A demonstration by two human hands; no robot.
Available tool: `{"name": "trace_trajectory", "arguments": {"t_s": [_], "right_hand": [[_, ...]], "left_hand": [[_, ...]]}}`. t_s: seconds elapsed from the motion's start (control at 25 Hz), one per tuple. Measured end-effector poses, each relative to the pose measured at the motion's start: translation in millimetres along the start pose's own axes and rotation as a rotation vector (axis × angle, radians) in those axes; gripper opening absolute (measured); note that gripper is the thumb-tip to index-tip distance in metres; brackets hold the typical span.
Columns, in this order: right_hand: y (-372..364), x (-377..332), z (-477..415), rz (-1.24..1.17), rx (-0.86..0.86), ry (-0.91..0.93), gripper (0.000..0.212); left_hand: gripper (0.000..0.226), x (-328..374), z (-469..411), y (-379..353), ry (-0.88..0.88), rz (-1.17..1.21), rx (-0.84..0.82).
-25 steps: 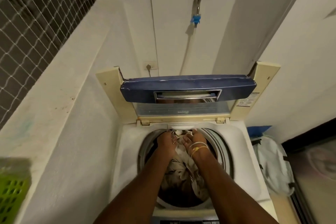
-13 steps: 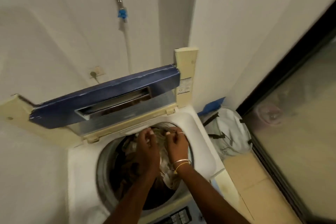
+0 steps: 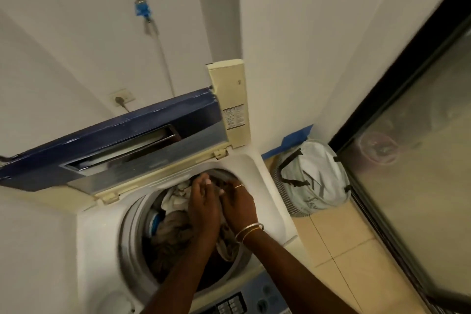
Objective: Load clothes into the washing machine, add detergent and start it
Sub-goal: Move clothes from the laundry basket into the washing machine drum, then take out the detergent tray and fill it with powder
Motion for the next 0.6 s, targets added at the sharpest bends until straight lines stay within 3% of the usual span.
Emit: {"name": "trace_trajectory", "arguments": {"t_s": [0.08, 0.16, 0.24, 0.36, 0.48, 0.6], "right_hand": [[-35, -6, -16, -0.118, -0.089, -0.192, 0.023], [-75, -9, -33, -0.253, -0.291, -0.518, 0.029], [-108, -19, -44, -0.35, -0.4, -0.709, 0.04], [-140, -34, -42, -0.769, -0.345, -1.068, 0.035], [-155, -24, -46, -0.824, -0.194, -1.036, 0.036], [-160, -17, -43, -0.838, -0.162, -1.033, 0.04]], "left_hand": [[0.026, -19, -26, 19, 0.303, 0.183, 0.159], [0.022, -43, -55, 30, 0.56, 0.312, 0.158], [0.026, -69, -79, 41, 0.721, 0.369, 0.148], [0.025, -77, -93, 55, 0.86, 0.589, 0.218], [0.029, -66, -99, 60, 0.851, 0.818, 0.232], [0.03, -70, -101, 61, 0.885, 0.841, 0.202]]}}
Point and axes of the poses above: each hand's wrist, its own z-axis away from the middle knuckle, its own y-axis out of the back of the hand, x = y × z, the point moved 4 cm from there along -z, towards the middle knuckle, and after that the axes turned 8 degrees about x, right-handed, at the moved point
